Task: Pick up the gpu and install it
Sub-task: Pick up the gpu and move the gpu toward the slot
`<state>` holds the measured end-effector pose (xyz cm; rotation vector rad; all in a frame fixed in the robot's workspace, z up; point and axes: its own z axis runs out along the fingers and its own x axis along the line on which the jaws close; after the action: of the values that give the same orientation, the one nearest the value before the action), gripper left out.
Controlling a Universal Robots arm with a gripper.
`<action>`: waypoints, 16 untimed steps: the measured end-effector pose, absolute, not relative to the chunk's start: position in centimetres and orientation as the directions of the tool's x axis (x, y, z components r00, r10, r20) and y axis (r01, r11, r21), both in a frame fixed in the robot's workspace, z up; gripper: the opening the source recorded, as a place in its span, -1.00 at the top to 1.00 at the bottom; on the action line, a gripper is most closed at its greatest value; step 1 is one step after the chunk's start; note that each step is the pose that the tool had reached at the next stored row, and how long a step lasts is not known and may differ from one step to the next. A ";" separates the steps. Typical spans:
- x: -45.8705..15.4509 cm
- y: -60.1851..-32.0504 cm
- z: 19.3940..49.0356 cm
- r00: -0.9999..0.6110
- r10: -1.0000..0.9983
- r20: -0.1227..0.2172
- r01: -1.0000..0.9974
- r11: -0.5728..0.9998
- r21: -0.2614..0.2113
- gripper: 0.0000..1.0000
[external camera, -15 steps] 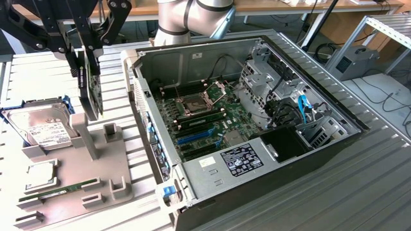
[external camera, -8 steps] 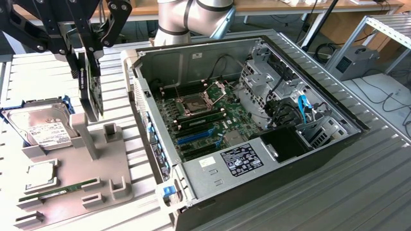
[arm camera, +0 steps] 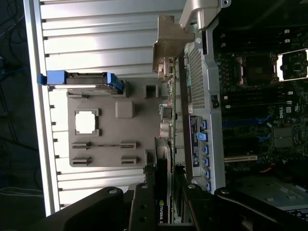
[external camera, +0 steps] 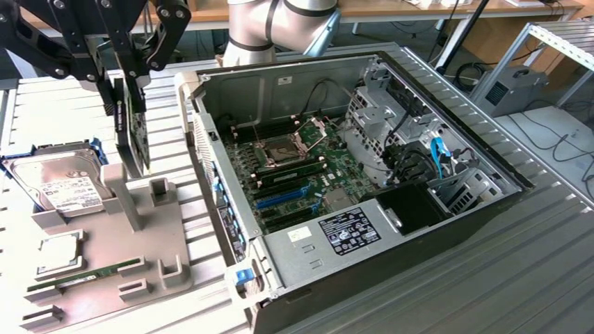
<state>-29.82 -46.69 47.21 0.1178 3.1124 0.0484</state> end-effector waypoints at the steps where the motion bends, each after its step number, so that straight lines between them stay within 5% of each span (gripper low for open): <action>1: -29.8 -46.7 47.2 -0.997 0.076 -0.025 0.075 0.997 0.032 0.47; 16: -29.8 -46.7 46.3 -0.997 0.076 -0.025 0.075 0.997 0.032 0.47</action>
<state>-29.82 -46.71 46.32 0.1178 3.1124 0.0484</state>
